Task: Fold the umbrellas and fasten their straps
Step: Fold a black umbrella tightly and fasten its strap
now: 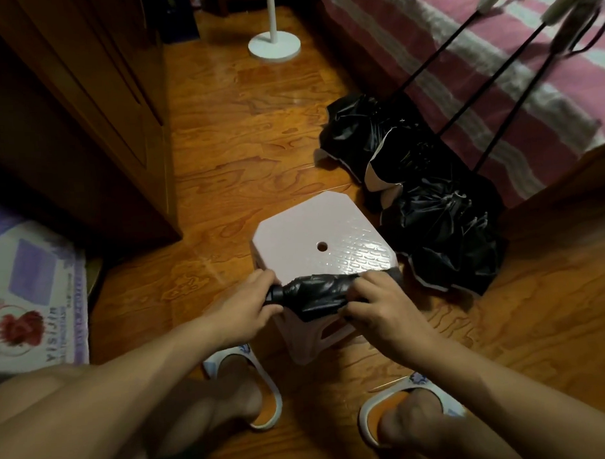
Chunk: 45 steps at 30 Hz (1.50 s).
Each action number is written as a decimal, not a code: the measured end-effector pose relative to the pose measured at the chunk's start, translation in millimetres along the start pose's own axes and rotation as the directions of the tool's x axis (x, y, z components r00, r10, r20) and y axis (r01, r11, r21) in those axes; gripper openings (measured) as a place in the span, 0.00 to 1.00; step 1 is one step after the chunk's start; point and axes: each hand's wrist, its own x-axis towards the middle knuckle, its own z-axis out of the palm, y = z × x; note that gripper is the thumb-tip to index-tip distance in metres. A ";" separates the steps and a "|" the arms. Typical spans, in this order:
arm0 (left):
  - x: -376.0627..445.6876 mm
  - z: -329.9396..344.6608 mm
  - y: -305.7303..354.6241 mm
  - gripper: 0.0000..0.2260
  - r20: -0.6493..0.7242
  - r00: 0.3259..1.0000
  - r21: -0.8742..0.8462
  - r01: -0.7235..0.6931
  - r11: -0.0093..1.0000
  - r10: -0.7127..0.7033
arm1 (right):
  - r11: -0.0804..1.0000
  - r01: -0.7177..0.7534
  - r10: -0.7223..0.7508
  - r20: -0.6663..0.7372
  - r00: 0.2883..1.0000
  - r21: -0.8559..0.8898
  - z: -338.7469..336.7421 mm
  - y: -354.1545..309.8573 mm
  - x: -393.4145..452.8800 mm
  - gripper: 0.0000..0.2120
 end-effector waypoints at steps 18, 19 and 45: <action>-10.4 -7.7 17.3 0.17 -0.076 0.950 0.534 -0.217 0.817 0.301 | 0.898 -0.317 0.306 0.084 0.948 0.305 2.9 15.3 -2.9 0.06; -10.9 -6.8 17.3 0.19 -0.064 0.941 0.559 -0.242 0.793 0.333 | 0.844 -0.392 0.389 0.085 0.917 0.366 3.8 16.4 -4.3 0.06; -9.0 5.4 8.7 0.23 -0.061 0.960 0.552 -0.196 0.811 0.274 | 0.422 -0.794 0.732 0.352 0.583 0.438 15.5 25.6 46.7 0.04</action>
